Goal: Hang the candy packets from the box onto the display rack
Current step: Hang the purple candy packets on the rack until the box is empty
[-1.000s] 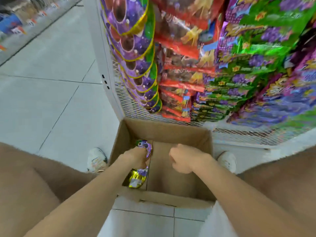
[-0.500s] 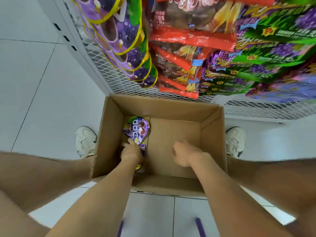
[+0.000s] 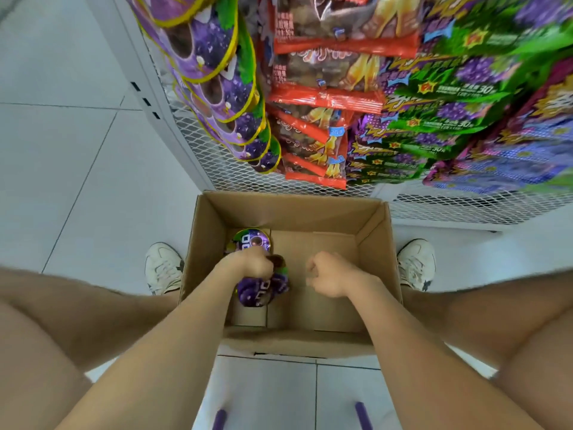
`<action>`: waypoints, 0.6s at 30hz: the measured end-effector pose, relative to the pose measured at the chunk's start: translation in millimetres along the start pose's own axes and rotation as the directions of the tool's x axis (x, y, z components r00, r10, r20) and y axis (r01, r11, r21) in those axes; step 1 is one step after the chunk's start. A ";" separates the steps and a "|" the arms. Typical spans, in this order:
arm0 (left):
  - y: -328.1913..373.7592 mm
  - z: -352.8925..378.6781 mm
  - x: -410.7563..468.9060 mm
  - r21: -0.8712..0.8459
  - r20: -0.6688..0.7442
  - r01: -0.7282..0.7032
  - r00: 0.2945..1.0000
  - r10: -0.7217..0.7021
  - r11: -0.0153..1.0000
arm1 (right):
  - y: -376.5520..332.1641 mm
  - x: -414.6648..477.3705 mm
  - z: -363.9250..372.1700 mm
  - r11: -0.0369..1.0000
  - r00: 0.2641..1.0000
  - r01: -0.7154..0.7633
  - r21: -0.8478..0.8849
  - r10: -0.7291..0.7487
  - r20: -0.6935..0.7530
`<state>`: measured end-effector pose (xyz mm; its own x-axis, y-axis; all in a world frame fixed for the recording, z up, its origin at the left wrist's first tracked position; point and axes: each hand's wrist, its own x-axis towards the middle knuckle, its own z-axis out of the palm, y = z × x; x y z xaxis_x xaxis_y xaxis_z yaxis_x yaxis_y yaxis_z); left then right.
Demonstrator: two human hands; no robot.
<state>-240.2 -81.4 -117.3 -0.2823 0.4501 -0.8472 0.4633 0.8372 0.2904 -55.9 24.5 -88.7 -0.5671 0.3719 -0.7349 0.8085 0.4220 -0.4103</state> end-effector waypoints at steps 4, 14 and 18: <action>18.7 -43.8 -54.0 -0.172 0.101 -0.203 0.970 0.222 0.964 | -18.6 -26.0 -24.9 0.945 0.985 0.154 0.289 -0.122 -0.125; 43.2 -115.9 -194.4 -0.387 -0.142 -0.523 0.848 0.511 0.760 | -67.1 -107.0 -83.7 0.807 0.811 0.517 0.287 -0.355 -0.465; 36.7 -139.3 -236.3 -0.521 -0.295 -0.641 0.755 0.586 0.563 | -88.1 -152.3 -101.2 0.660 0.676 0.663 0.352 -0.327 -0.660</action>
<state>-273.5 -113.7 155.5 -0.1891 0.9220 -0.3378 0.0042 0.3448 0.9387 -56.8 14.3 114.0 -0.7521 0.6590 -0.0065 0.2131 0.2338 -0.9486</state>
